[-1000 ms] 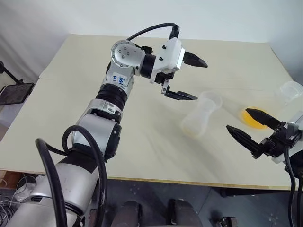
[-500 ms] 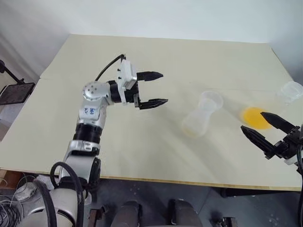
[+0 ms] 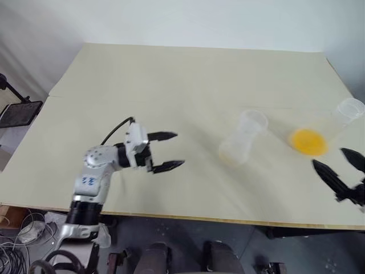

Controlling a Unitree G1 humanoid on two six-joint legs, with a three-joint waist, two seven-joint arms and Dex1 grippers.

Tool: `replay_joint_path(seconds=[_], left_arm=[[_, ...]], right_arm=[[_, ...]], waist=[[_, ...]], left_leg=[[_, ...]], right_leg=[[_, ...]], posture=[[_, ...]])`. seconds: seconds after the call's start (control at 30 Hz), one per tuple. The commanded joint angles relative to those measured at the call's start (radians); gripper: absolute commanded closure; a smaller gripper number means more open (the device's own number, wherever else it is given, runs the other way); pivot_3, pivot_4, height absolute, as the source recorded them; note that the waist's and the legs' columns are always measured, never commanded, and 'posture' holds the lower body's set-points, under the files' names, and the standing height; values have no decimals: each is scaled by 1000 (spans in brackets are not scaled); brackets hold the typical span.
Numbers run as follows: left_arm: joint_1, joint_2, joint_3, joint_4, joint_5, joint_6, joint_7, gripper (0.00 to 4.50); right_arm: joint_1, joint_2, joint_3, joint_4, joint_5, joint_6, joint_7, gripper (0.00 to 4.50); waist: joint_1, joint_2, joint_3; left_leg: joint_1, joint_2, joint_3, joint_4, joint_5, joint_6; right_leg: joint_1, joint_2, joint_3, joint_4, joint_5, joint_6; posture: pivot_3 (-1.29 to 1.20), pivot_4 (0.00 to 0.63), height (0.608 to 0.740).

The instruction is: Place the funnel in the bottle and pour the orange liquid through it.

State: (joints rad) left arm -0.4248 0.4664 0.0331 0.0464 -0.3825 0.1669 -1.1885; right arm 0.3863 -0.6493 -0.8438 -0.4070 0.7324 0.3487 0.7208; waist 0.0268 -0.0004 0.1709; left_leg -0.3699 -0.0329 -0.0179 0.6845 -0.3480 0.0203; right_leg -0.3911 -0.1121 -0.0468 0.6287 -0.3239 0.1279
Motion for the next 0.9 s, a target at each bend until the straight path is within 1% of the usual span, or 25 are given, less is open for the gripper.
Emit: replay_joint_path(seconds=[0.03,0.13,0.23,0.33,0.43,0.53,0.77,0.9], left_arm=[[-22,36,11,-18,-55,-3,-62,21],[-51,38,6,-2,-70,-5,-73,21],[-77,26,-7,5,-71,-13,-72,21],[-94,18,-8,2,-79,-10,-69,21],[-101,24,-3,-6,-88,6,-66,21],[-95,34,-2,-17,-87,6,-65,21],[-62,52,11,-73,-101,27,-35,21],[-33,58,12,-117,-113,41,-12,21]], right_arm=[[35,6,-91,-49,8,-25,-8,0],[22,14,-94,-19,-11,-43,-30,0],[-33,-5,-42,49,-61,-39,-69,0],[-135,-32,14,124,-96,-59,-76,0],[-218,-59,62,207,-136,-77,-66,0],[-306,-87,120,293,-186,-73,-90,0],[-553,-101,219,483,-248,-109,-123,0],[-662,-106,276,585,-298,-140,-133,0]], waist=[[0,0,0],[-2,0,0],[-3,1,0],[-6,1,0],[-8,2,-1],[-8,2,-1],[-6,3,-1],[-7,3,-1]], left_leg=[[0,0,0,0,0,0],[2,-1,1,0,1,1],[2,-1,0,0,1,1],[2,-1,1,0,1,1],[2,-1,2,0,1,1],[2,-1,2,0,1,1],[1,-2,1,0,1,1],[0,-2,1,0,1,1]], right_leg=[[1,0,0,-1,0,0],[3,0,1,-2,0,0],[3,0,2,-1,0,0],[2,0,2,0,0,0],[0,1,0,1,0,0],[0,1,0,1,0,0],[0,1,-1,1,0,0],[0,0,-1,0,0,0]], posture=[[0,150,740],[0,150,740],[0,150,740],[0,150,740],[0,150,740],[0,150,740],[0,150,740],[0,150,740]])
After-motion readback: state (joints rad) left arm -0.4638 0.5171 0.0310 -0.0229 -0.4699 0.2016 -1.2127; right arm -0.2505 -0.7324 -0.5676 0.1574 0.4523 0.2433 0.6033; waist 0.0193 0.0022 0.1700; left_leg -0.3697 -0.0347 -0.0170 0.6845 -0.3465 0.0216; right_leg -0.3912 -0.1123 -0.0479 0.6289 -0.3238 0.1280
